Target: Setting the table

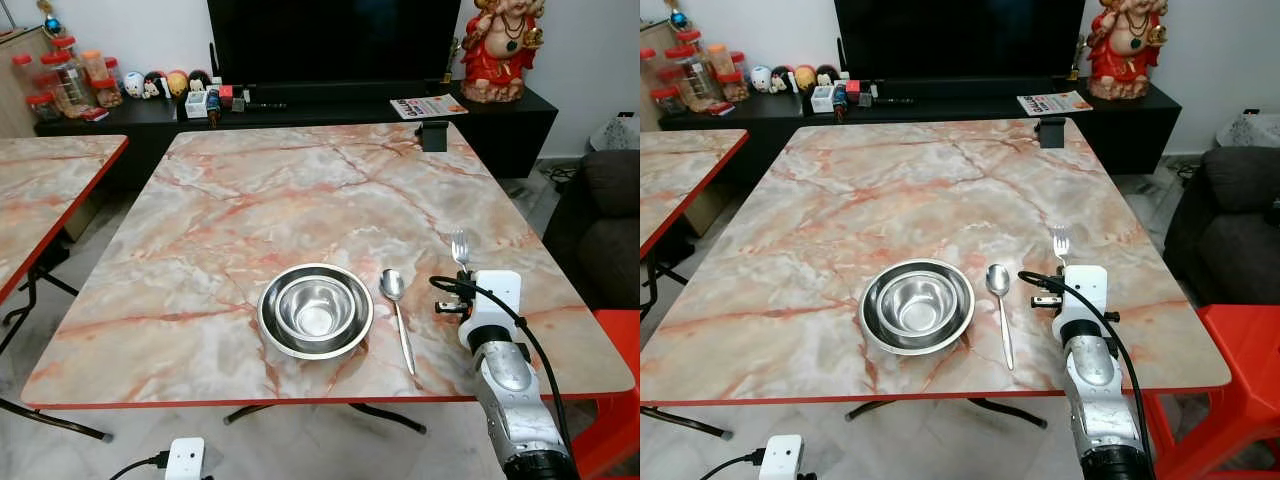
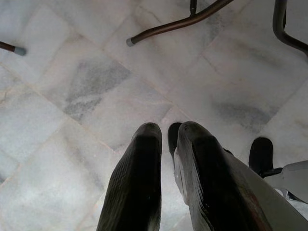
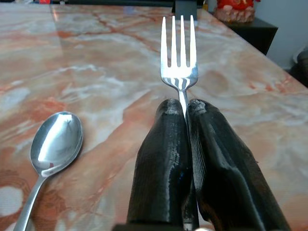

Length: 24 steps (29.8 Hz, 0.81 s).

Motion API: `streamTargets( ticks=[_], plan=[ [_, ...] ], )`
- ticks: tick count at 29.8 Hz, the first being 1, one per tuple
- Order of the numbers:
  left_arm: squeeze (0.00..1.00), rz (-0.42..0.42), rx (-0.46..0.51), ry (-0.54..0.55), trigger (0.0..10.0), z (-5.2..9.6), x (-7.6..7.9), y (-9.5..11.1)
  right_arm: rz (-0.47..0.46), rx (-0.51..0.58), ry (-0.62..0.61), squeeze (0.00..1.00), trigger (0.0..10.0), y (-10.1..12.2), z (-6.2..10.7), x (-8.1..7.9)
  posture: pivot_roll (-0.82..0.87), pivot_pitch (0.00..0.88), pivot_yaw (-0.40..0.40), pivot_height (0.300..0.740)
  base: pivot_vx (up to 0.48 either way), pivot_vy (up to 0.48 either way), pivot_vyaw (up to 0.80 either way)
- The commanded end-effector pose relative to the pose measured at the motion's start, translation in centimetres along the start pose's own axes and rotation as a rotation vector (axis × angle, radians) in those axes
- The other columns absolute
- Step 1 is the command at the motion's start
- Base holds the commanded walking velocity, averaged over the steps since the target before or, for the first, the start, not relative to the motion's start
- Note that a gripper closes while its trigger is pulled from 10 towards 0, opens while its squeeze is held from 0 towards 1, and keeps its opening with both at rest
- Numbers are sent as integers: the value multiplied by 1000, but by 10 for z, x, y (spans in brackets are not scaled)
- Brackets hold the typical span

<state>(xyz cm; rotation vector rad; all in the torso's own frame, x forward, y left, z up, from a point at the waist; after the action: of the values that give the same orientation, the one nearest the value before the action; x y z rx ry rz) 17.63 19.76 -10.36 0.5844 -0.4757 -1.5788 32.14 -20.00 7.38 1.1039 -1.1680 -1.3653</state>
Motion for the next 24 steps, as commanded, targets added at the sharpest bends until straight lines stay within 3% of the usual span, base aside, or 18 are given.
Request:
streamTargets(
  ticks=[1,14,24],
  plan=[
    [0,5,-13,-1,10000,0,-1,-2,-6,-14,16,0,10000,1,-2,-4,-76,0,29,740,0,0,0],
    [0,4,-15,-1,10000,0,-1,-2,-52,-60,61,0,10000,-16,10,-27,-75,0,31,740,0,0,0],
    [0,2,-12,-6,10000,0,-1,-1,-46,-76,54,0,10000,-22,14,-26,-77,0,31,740,0,0,0]
  ],
)
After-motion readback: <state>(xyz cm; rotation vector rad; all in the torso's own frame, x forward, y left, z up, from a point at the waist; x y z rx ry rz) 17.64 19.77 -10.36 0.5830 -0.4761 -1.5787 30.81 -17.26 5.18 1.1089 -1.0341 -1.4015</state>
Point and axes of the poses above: a point about 5 cm out from each wrist's last joint towards the gripper, its own z axis pointing back from the gripper into the wrist, its own y axis along the axis of the wrist's last joint, x = y × z, the point moved 2 cm from there along -z, pointing out of the wrist towards the gripper, and after that the axes turned 8 degrees about -z, right-handed, at the moved point
